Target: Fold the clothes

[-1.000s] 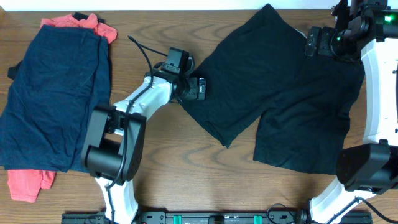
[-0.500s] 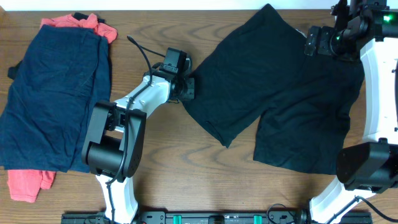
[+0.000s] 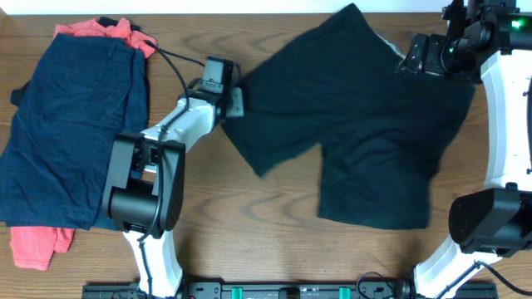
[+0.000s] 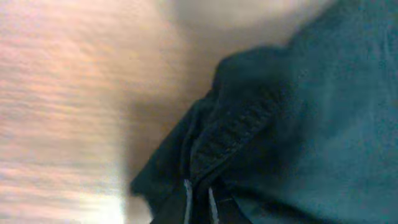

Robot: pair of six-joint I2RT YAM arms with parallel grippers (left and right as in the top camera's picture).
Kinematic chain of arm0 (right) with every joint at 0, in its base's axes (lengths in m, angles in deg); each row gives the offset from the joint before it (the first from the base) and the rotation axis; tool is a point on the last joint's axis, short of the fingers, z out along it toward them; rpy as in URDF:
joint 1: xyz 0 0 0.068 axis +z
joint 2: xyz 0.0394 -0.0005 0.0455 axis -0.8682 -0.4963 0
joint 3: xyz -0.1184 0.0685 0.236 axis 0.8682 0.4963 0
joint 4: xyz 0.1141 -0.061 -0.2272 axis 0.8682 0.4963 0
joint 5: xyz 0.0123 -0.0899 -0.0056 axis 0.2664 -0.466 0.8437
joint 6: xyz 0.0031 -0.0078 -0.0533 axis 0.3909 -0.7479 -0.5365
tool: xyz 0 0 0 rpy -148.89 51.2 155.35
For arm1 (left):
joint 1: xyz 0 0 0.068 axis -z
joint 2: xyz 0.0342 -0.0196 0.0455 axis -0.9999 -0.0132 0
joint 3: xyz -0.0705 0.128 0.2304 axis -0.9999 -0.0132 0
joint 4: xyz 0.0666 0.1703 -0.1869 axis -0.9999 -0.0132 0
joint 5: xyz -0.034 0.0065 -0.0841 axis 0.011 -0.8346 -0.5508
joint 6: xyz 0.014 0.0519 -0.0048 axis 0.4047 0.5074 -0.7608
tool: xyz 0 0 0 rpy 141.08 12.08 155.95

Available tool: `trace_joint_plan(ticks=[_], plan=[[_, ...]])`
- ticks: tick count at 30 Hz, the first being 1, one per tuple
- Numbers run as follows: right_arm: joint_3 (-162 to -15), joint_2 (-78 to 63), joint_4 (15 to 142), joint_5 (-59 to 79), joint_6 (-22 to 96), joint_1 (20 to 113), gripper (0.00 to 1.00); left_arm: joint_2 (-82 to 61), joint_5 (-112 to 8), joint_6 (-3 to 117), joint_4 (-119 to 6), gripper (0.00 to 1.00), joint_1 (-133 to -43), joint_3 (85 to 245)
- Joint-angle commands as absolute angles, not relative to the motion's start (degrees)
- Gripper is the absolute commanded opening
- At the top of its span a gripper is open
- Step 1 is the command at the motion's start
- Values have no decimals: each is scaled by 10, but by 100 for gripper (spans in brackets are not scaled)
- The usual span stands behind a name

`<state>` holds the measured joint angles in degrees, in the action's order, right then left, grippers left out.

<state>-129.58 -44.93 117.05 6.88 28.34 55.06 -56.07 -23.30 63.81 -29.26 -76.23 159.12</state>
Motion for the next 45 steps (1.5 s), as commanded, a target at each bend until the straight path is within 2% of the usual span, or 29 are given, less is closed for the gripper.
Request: trace_joint_plan(ticks=[1,4,5,8,9,10,11,13,17,23,28,31,36,45], plan=[[-1292,-454,1169,63,275,554,99,-568,-126,644,-216,7,-780,1597],[-1292,-454,1171,63,275,554,99,-570,-111,644,-87,31,-793,1597],[-1292,-454,1171,63,275,554,99,-571,-111,644,-58,34,-795,1597],[-1292,-454,1171,63,275,554,99,-571,-111,644,27,35,-804,1597],[-1292,-454,1171,63,275,554,99,-571,-111,644,48,40,-806,1597],[-1292,-454,1171,63,275,554,99,-571,-111,644,55,52,-808,1597],[-1292,-454,1171,63,275,554,99,-571,-111,644,56,68,-809,1597],[-1292,-454,1171,63,275,554,99,-570,-112,644,29,81,-809,1597],[-1292,-454,1171,63,275,554,99,-540,-159,644,-123,98,-802,1597],[-1292,-454,1174,63,275,554,99,-418,-294,644,-443,99,-796,1597],[-1292,-454,1170,63,275,554,99,-348,-316,679,-623,99,-787,1595],[-1292,-454,1168,63,275,554,99,-349,-327,752,-673,99,-770,1593],[-1292,-454,1174,63,275,554,99,-367,-329,796,-706,99,-726,1571],[-1292,-454,1172,56,275,554,99,-402,-329,881,-707,100,-626,1565]])
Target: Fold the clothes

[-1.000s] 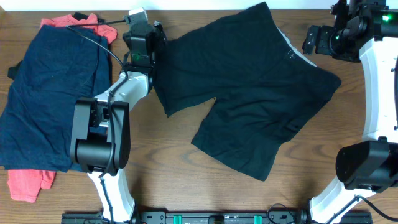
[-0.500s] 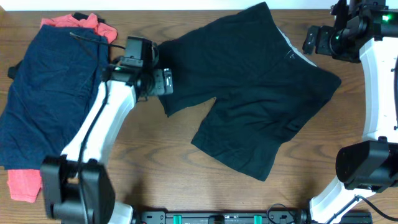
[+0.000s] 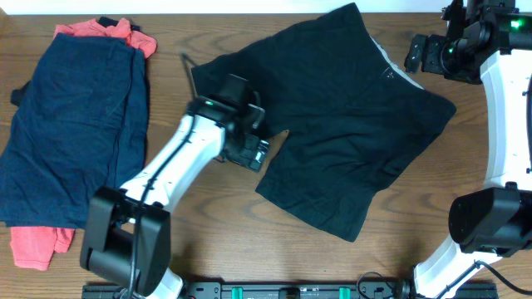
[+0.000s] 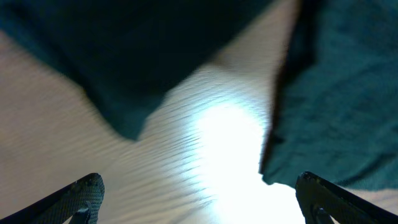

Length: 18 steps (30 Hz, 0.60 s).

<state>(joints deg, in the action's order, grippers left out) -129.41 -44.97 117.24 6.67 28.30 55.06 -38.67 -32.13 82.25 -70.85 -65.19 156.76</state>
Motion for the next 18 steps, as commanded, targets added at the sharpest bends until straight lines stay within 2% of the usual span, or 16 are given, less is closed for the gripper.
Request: trace_joint_plan(ticks=[1,13,15,18], plan=[[-1292,-454,1172,51,275,554,99,-408,-329,890,-707,100,-618,1565],[-1292,-454,1201,13,275,554,99,-468,-329,899,-685,98,-535,1565],[-1292,-454,1205,10,275,554,99,-468,-329,899,-681,89,-525,1565],[-1292,-454,1212,6,275,554,99,-468,-328,899,-681,63,-518,1565]])
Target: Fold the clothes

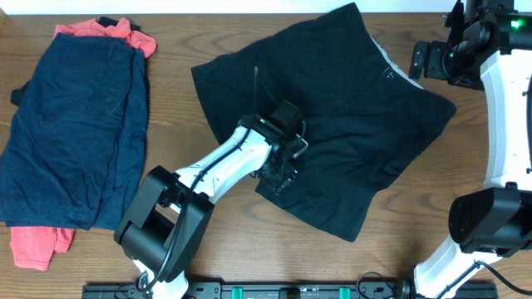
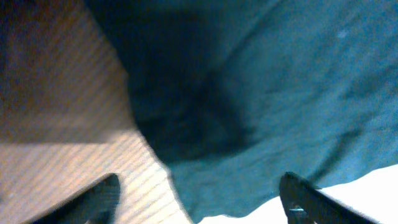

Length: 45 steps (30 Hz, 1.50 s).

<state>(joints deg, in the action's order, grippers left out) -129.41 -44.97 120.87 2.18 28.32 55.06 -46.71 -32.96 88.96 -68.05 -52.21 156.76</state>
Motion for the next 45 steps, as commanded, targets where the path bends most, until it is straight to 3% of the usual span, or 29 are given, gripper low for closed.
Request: trace_joint_plan(ticks=[1,3,13,14,16,18,24,29,34,36,45], plan=[[-1292,-454,1214,5,275,554,99,-468,-328,899,-684,48,-518,1565],[-1292,-454,1217,-3,275,554,99,-468,-324,899,-696,40,-518,1565],[-1292,-454,1225,-27,275,554,99,-468,-270,897,-711,40,-519,1565],[-1292,-454,1225,-27,275,554,99,-468,-270,897,-707,41,-519,1565],[-1292,-454,1225,-27,275,554,99,-468,-271,897,-700,61,-519,1565],[-1292,-454,1225,-27,275,554,99,-470,-271,897,-694,68,-519,1563],[-1292,-454,1222,-29,275,553,99,-477,-273,897,-680,70,-519,1539],[-1292,-454,1216,-29,276,549,99,-477,-349,897,-679,70,-519,1539],[-1292,-454,1216,-29,275,549,99,-478,-356,897,-683,56,-519,1538],[-1292,-454,1216,-29,275,549,99,-478,-356,897,-684,38,-519,1538],[-1292,-454,1219,-29,275,549,99,-479,-325,897,-685,37,-519,1537]])
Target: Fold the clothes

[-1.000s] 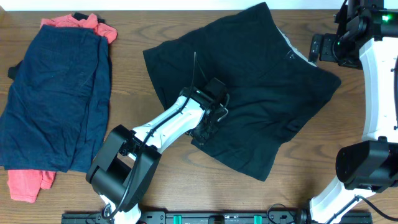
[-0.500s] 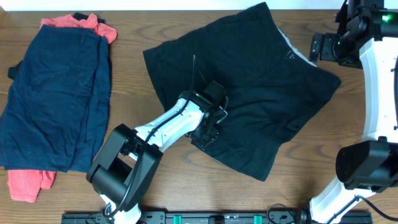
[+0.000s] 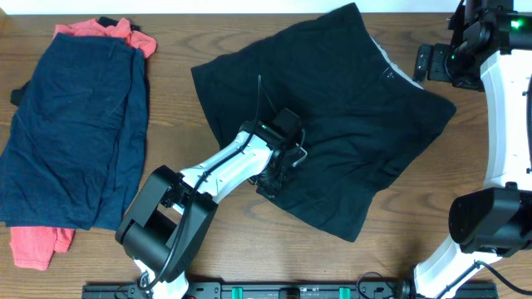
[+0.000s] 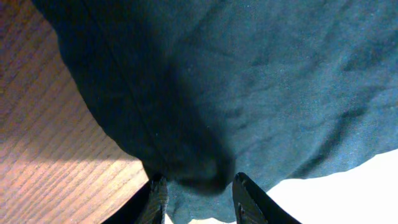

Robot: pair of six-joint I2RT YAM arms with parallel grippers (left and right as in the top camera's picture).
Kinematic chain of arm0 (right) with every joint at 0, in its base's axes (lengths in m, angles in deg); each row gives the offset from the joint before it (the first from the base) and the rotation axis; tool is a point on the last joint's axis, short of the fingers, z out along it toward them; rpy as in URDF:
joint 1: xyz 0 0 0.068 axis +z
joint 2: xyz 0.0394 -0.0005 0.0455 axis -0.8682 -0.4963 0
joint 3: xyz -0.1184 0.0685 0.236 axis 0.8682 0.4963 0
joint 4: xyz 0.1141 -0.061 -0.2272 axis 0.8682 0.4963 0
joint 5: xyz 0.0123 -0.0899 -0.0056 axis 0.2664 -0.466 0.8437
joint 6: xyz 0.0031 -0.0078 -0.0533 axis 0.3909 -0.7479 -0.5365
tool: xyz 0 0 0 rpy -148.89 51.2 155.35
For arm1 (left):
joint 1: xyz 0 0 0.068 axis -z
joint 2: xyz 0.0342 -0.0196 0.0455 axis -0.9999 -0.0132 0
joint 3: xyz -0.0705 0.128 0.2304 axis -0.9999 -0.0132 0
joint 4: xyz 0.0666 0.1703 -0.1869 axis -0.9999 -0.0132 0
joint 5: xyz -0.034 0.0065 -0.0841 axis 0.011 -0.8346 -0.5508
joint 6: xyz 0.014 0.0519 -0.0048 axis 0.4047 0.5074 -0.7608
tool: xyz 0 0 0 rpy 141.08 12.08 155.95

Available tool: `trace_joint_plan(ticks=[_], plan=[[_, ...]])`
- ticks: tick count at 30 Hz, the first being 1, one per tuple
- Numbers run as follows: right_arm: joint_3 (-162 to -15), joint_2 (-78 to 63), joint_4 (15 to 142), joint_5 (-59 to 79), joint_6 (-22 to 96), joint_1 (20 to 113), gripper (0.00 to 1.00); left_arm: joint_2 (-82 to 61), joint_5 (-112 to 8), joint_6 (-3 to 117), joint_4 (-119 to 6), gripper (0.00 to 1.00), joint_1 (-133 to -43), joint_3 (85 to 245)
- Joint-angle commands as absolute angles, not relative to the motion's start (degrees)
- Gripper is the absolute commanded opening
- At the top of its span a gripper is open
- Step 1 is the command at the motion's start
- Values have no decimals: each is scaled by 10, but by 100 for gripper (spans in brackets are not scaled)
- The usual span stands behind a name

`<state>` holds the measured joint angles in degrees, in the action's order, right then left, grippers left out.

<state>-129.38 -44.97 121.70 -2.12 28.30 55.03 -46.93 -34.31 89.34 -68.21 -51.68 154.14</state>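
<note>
Black shorts (image 3: 349,108) lie spread over the middle and right of the table, somewhat rumpled. My left gripper (image 3: 278,170) sits at their lower-left hem. In the left wrist view the dark fabric (image 4: 261,81) fills the frame, and a bunched fold of the hem lies between the two fingertips (image 4: 158,199) of the left gripper (image 4: 202,196), which is shut on it. My right gripper (image 3: 426,62) hangs at the far right beside the waistband side of the shorts, apart from the cloth. Its fingers are too small to read.
A folded navy garment (image 3: 75,124) lies at the left on top of a coral one (image 3: 33,245) that sticks out at the top and bottom. The wooden table (image 3: 249,249) shows below and between the clothes. The right arm's base stands at the lower right.
The left gripper's fingers stood wide apart over the hem. Now they are drawn together with a fold of the hem between them. The arms and shorts have hardly shifted.
At first both grippers were at the black shorts, left at one corner and right at the waistband side. Then the shorts lay turned and flatter, with the left gripper open over bare wood. It then stood open at the lower-left hem, where it now grips.
</note>
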Motion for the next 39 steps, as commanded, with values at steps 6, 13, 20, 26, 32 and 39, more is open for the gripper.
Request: trace_joint_plan(ticks=[6,13,20,26,32,39], plan=[[-1292,-454,1219,-29,275,549,99,-481,-311,897,-685,6,-519,1537],[-1292,-454,1218,-29,275,549,99,-481,-311,897,-688,6,-519,1537],[-1292,-454,1218,-29,275,549,99,-481,-300,860,-691,6,-533,1537],[-1292,-454,1219,-26,275,550,99,-483,-343,860,-694,46,-533,1536],[-1292,-454,1222,-26,275,550,99,-495,-344,860,-696,47,-533,1536],[-1292,-454,1223,-26,275,550,99,-525,-354,860,-705,19,-533,1536]])
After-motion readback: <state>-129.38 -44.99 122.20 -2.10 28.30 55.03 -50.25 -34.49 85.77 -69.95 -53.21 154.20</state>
